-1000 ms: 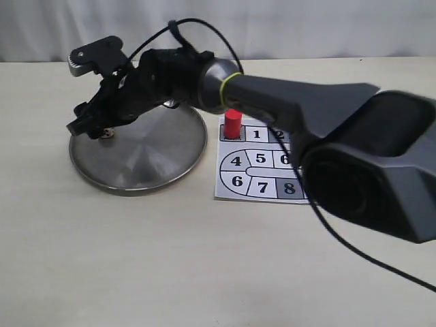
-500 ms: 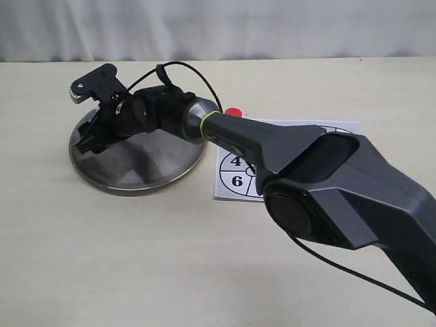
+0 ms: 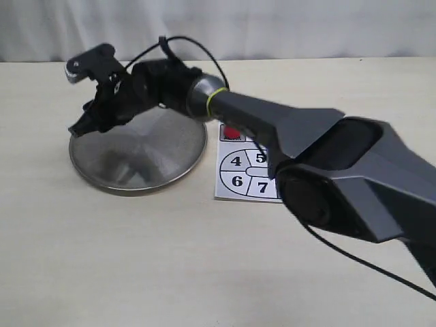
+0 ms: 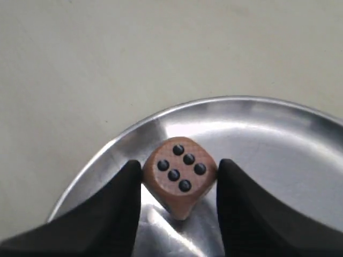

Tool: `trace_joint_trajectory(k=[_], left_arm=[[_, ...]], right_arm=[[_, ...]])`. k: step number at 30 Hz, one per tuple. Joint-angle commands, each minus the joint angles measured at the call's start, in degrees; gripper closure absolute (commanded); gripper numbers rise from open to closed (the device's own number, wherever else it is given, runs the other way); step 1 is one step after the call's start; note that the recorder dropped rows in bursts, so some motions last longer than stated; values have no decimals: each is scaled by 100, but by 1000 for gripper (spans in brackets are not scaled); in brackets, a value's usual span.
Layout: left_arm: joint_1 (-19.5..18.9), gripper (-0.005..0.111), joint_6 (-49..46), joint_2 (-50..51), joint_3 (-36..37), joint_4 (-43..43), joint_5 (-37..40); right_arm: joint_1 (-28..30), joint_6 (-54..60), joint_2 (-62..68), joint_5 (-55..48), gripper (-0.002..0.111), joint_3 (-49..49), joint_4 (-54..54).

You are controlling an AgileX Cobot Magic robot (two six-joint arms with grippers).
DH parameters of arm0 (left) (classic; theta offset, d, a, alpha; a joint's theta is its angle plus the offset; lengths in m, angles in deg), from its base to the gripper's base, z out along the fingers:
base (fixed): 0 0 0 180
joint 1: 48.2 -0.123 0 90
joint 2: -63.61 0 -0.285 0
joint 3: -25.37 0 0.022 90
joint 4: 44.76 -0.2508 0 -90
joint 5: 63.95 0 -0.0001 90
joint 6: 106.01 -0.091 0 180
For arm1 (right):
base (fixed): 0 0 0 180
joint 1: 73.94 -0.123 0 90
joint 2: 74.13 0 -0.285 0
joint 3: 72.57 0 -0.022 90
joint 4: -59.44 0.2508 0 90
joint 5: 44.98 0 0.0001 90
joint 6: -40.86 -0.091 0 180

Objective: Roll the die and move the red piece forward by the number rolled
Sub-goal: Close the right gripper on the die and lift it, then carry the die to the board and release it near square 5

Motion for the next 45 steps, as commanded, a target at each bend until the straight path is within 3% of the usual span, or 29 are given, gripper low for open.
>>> trace_joint_trajectory(k=[1, 5, 8, 11, 14, 18, 24, 26, 32, 36, 45], left_arm=[[14, 107, 5, -6, 10, -1, -51], [14, 107, 5, -6, 10, -1, -51], [14, 107, 5, -6, 10, -1, -51], [14, 107, 5, -6, 10, -1, -51], [14, 107, 5, -6, 10, -1, -51], [14, 107, 5, -6, 10, -1, -51], [14, 107, 5, -6, 10, -1, -51], [14, 107, 5, -6, 10, -1, -51], [14, 107, 5, -6, 10, -1, -51], [14, 107, 5, -6, 10, -1, -51], [14, 107, 5, -6, 10, -1, -51]], right_arm=[[341, -17, -1282, -1295, 104, -30, -50], [910, 17, -2438, -2569, 104, 224, -27], [1341, 17, -3063, -2536, 104, 1228, -16], [1713, 45, -3538, -1349, 104, 3130, 16], [2213, 55, -3725, 580, 104, 5252, 187], [2781, 81, -3725, 1420, 104, 6369, 788], [2774, 134, -3725, 1399, 103, 6581, 725], [2746, 111, -3725, 1399, 96, 6594, 644], [2721, 194, -3725, 1469, 48, 6594, 644], [2721, 99, -3725, 1733, 27, 6594, 666], [2721, 152, -3886, 1667, 24, 6594, 665]])
